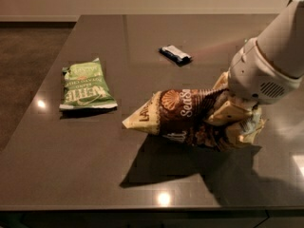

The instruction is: Pick brown chip bag

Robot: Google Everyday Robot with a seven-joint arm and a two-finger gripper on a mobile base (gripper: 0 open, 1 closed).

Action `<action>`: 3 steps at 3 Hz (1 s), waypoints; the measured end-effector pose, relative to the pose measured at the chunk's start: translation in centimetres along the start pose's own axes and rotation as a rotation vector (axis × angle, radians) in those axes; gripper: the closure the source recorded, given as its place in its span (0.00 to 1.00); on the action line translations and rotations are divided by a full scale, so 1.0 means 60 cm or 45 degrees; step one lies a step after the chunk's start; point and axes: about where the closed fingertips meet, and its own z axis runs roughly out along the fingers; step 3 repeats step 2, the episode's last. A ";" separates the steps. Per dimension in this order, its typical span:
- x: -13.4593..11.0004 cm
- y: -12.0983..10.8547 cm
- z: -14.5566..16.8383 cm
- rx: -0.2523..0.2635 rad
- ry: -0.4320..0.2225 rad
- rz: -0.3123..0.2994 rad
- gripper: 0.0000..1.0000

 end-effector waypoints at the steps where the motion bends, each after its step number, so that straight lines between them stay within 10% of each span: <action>1: -0.052 -0.022 -0.064 0.054 -0.075 -0.057 1.00; 3: -0.052 -0.022 -0.064 0.054 -0.075 -0.057 1.00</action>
Offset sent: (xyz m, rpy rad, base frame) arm 0.0174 0.0129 0.0621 0.0661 -0.0693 0.0389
